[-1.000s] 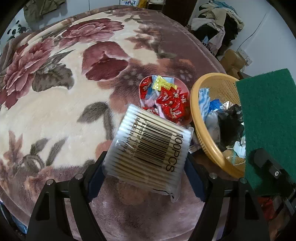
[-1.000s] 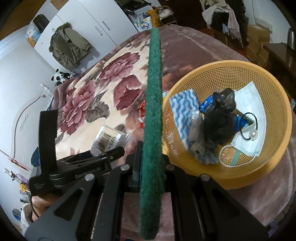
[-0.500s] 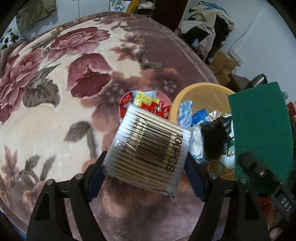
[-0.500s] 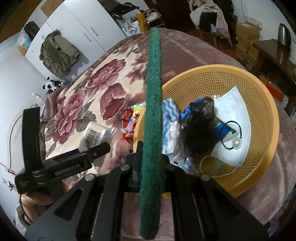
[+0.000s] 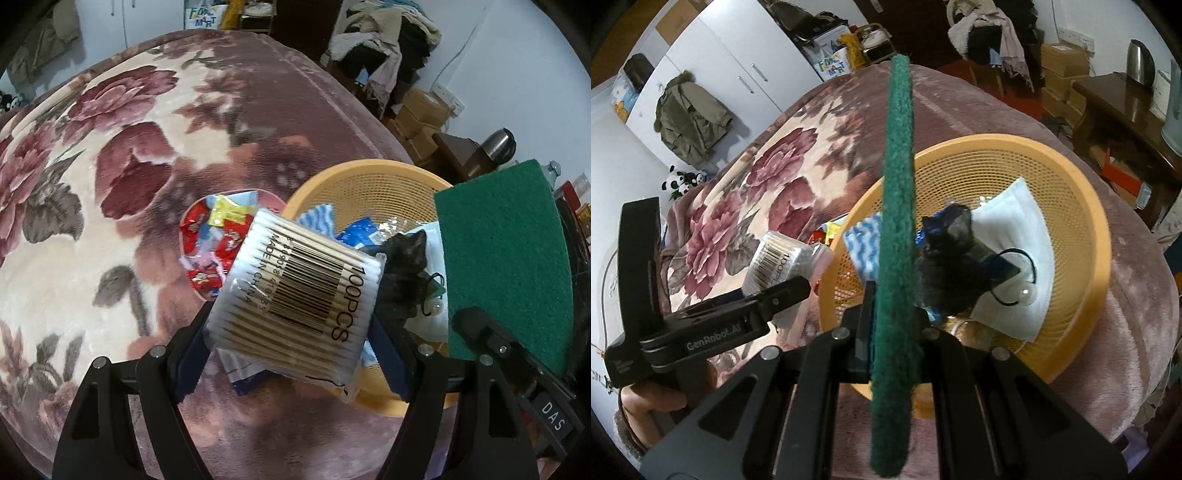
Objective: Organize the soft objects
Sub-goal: 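Carry the swab pack and green pad with both tools over the orange basket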
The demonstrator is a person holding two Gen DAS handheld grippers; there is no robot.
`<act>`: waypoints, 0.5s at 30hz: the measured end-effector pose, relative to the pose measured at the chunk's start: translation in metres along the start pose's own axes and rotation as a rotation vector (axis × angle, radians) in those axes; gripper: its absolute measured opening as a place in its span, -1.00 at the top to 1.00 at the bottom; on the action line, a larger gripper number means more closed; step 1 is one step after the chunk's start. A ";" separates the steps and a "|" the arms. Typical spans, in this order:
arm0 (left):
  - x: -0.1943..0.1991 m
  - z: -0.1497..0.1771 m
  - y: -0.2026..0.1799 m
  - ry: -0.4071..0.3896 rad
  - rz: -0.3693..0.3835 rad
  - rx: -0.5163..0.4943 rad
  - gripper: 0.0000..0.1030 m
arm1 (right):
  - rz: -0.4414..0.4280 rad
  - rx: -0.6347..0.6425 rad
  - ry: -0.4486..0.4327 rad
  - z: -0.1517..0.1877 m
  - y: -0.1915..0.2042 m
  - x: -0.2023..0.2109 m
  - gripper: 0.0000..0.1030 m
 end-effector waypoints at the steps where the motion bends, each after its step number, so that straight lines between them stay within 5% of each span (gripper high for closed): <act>1: -0.001 0.000 -0.004 0.002 0.003 -0.006 -0.55 | 0.005 -0.003 -0.002 -0.001 -0.002 0.001 0.84; 15: -0.014 -0.001 -0.030 0.019 0.038 -0.026 -0.55 | 0.031 -0.017 -0.021 -0.010 -0.016 0.004 0.84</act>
Point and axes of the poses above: each gripper's, at about its wrist camera, not at the fingertips, and x roughly against the way its jaws point, y to its left, z to its underside, the point moved 8 cm from there along -x, roughly the way its jaws point, and after that the axes turned 13 degrees about -y, right-handed, at the moved point
